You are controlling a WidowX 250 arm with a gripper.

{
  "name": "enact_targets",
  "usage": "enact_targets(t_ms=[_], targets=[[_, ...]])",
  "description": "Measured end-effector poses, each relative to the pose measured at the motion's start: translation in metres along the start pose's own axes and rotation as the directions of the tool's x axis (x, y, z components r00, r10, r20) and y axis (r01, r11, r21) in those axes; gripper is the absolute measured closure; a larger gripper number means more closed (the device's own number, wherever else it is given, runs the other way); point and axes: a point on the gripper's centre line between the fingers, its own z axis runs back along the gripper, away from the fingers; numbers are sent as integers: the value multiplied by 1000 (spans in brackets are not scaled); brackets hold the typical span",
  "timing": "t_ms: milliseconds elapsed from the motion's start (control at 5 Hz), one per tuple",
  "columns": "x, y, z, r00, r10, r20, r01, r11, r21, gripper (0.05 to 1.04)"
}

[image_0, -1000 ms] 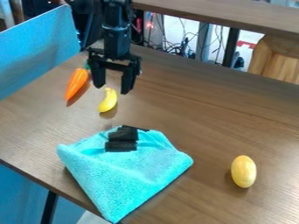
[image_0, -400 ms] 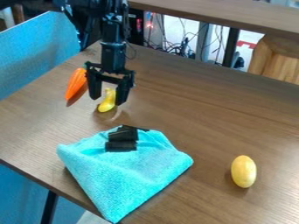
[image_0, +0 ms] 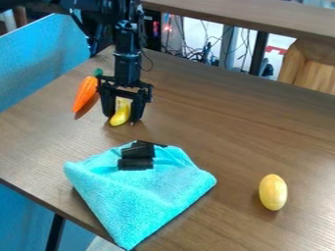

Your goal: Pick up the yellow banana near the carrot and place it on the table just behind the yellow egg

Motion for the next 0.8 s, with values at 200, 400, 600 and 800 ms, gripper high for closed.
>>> enact_targets(t_ms=[200, 400, 600, 800], targets=[[0, -9, 0, 1000, -6, 13, 6, 1000, 7, 470], [-5, -32, 8, 998, -31, 49, 31, 1000, -3, 634], [-10, -83, 42, 983, -138, 125, 144, 989, -41, 634], [-12, -128, 66, 949, -262, 176, 274, 961, -48, 634]])
